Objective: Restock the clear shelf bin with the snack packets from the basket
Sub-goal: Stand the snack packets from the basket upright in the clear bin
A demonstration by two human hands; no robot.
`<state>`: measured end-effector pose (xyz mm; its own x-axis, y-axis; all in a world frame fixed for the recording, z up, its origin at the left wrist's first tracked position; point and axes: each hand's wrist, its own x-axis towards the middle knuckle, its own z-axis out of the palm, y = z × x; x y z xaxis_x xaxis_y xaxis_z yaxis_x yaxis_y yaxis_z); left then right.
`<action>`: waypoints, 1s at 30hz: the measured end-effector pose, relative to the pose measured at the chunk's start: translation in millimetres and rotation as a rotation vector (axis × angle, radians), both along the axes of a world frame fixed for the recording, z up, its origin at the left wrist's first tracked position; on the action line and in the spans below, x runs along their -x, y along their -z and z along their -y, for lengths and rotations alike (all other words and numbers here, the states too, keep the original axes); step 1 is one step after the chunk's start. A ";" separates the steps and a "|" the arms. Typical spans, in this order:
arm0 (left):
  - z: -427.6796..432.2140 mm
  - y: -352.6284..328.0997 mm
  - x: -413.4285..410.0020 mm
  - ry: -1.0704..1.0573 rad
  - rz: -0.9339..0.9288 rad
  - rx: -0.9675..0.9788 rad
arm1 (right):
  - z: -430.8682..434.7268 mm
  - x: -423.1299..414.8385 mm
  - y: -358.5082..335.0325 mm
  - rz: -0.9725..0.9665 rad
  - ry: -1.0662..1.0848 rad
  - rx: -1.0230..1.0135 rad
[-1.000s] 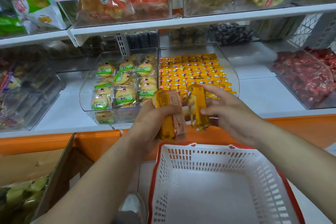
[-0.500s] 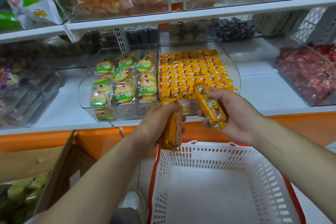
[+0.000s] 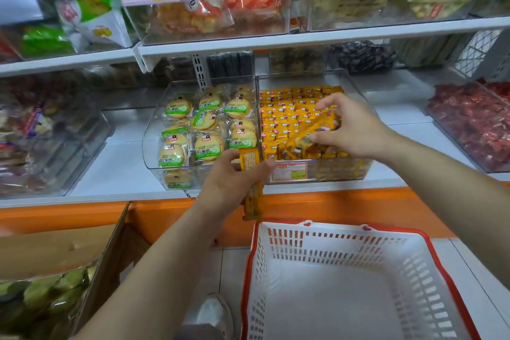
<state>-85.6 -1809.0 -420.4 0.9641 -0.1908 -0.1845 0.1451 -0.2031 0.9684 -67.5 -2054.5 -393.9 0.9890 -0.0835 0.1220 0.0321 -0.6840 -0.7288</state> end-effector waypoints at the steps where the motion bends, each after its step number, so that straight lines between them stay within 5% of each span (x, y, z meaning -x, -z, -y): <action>1: -1.8 -0.4 -0.8 -0.015 0.007 0.007 | -1.4 -6.7 -1.9 0.028 -0.020 0.164; 9: -9.5 0.0 -1.4 -0.085 0.090 0.022 | -23.7 -33.2 19.0 0.023 -0.334 0.890; 21: -0.7 3.2 -0.9 -0.111 0.107 0.019 | -9.2 -18.8 46.6 0.103 -0.142 0.580; 30: 4.7 11.9 -8.7 -0.128 0.088 0.009 | -19.8 -34.4 35.6 0.145 -0.226 0.804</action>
<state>-76.9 -1813.7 -432.2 0.9931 -0.0666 -0.0966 0.0834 -0.1792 0.9803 -33.0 -2034.7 -429.5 0.9417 0.2802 0.1863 0.2855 -0.9584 -0.0015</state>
